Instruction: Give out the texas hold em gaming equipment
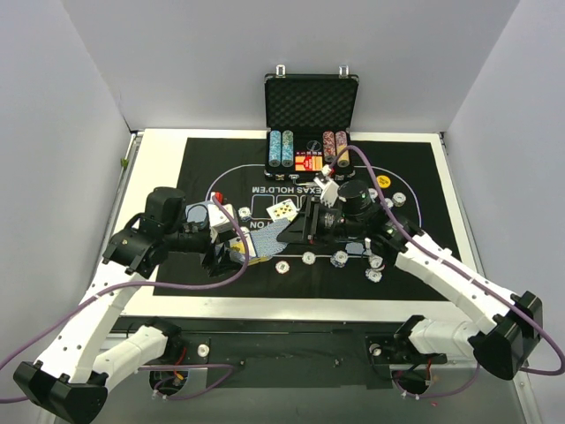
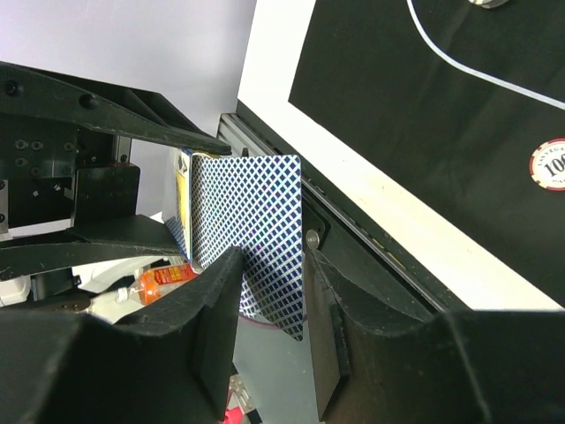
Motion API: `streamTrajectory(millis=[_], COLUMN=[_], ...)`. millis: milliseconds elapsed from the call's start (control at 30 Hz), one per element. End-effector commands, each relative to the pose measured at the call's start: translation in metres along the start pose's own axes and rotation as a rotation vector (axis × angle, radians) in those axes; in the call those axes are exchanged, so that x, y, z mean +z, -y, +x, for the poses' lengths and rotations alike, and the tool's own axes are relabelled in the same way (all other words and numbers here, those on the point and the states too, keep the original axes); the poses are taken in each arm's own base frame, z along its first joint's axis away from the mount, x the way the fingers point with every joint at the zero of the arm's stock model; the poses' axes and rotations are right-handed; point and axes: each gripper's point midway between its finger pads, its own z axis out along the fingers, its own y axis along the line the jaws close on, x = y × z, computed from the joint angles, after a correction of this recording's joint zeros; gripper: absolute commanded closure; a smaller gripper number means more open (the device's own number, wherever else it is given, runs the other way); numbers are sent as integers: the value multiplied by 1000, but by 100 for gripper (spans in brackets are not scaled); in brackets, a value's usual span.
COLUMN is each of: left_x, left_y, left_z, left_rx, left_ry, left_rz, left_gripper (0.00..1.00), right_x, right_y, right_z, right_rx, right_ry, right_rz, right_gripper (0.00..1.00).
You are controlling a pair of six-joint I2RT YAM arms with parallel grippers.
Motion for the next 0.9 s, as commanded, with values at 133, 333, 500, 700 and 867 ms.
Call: streamTrajectory(millis=[133, 333, 500, 700, 867], left_x=[-4, -5, -5, -4, -4], left_y=[8, 8, 8, 8, 9], left_z=[-25, -24, -23, -22, -21], left_rx=[65, 66, 67, 66, 64], left_ry=[85, 81, 78, 77, 76], left_rz=[28, 25, 24, 26, 27], left_gripper=[100, 100, 100, 100, 100], right_x=[-15, -23, -31, -47, -73], right_y=[9, 12, 9, 5, -4], right_z=[-3, -5, -12, -18, -41], right_rx=[-20, -21, -26, -49, -120], right_ry=[23, 31, 53, 67, 140], right_rz=[24, 39, 38, 51, 69], right_gripper=[71, 90, 99, 99, 100])
